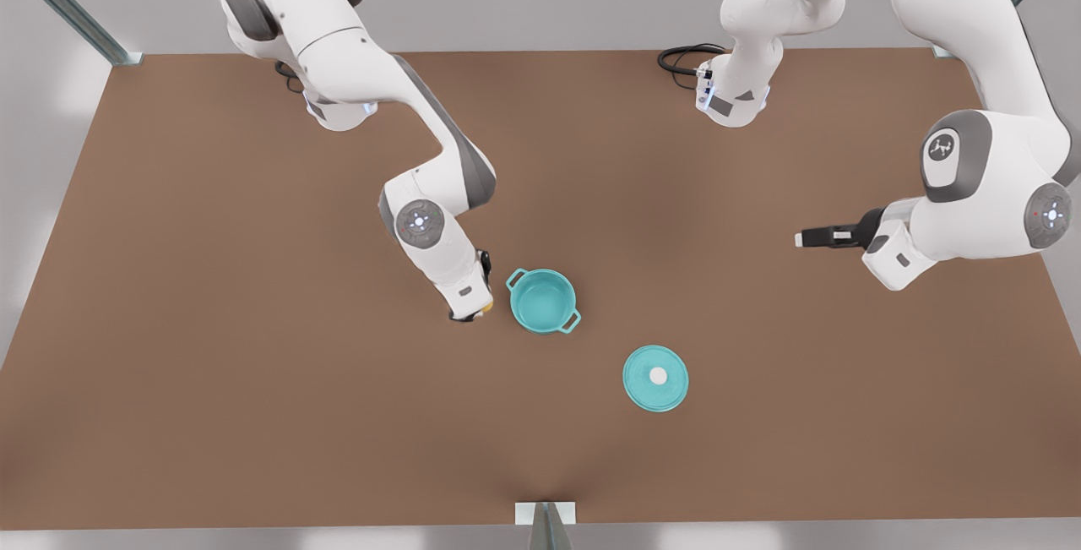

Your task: Open the pot lid and put the potato into the pot

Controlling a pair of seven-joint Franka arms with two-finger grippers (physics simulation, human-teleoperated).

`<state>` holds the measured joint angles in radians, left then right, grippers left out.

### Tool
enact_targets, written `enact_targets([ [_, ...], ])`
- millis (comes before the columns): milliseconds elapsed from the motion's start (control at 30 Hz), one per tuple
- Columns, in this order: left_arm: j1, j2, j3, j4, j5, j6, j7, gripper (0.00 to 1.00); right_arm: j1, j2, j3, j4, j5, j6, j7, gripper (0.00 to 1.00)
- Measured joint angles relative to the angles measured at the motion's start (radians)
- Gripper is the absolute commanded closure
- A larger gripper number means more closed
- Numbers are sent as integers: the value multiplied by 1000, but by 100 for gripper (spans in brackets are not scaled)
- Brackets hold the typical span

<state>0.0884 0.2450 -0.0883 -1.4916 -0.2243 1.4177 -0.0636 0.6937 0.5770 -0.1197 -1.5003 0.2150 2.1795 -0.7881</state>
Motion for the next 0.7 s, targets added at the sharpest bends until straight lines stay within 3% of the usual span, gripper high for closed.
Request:
enact_targets([
  [167,-1,-11,0,-8,-1,-3,3,0,64,157,32,161,0,-3,89,57],
  [400,-3,-6,-2,-5,-2,-4,-8,0,93,275,49,220,0,54,190,57],
  [433,-3,-3,-2,-2,-1,-3,-9,0,94,278,49,221,0,61,201,46],
  [467,-3,1,-2,4,-2,-2,-10,0,94,280,49,221,-4,67,214,5],
  [500,-3,6,-2,20,-2,0,-10,0,94,281,49,221,-7,75,227,0],
  [633,-42,35,-10,108,33,7,-8,0,92,278,46,221,-15,94,274,0],
  [700,-46,43,-11,120,46,9,-8,0,44,202,-2,221,-18,70,291,0],
])
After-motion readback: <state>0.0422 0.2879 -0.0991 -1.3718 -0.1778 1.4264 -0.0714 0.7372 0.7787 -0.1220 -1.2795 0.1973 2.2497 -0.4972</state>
